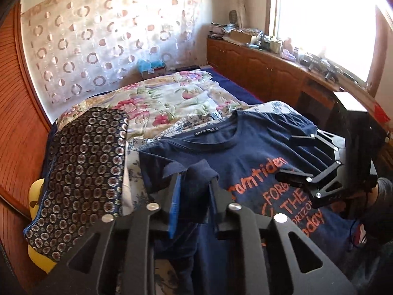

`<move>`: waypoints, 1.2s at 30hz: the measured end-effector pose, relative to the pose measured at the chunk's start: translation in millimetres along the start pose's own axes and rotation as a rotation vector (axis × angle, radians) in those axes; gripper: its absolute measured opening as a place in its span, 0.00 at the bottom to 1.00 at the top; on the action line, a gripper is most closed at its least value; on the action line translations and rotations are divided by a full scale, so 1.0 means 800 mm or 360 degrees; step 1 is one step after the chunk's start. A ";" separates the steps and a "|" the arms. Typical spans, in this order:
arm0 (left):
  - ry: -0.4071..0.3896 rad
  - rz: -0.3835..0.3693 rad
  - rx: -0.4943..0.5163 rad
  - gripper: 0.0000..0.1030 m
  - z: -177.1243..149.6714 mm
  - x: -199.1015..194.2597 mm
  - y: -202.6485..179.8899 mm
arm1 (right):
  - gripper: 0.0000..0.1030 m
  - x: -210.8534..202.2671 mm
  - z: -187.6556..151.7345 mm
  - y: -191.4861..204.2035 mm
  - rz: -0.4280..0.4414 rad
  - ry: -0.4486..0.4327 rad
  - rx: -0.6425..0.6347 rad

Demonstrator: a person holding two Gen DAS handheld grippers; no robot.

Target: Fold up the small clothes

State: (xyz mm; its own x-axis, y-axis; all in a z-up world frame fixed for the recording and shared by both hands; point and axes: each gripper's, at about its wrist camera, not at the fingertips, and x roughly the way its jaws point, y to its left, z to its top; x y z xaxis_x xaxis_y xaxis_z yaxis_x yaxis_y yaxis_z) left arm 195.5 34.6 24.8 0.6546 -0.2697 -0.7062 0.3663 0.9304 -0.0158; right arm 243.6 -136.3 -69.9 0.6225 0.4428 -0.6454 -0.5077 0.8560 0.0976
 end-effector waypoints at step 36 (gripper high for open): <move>-0.0081 0.0263 -0.0360 0.49 -0.123 -0.052 0.092 | 0.60 0.093 0.051 0.141 0.0458 0.0177 -0.0276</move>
State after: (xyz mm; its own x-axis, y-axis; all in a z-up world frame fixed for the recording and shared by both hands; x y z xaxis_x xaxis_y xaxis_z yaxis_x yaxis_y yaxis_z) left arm 130.2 138.6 -16.6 0.7276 -0.1169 -0.6759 0.0992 0.9929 -0.0650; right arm 256.7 4.1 -75.6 0.3757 0.6193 -0.6895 -0.7522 0.6383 0.1636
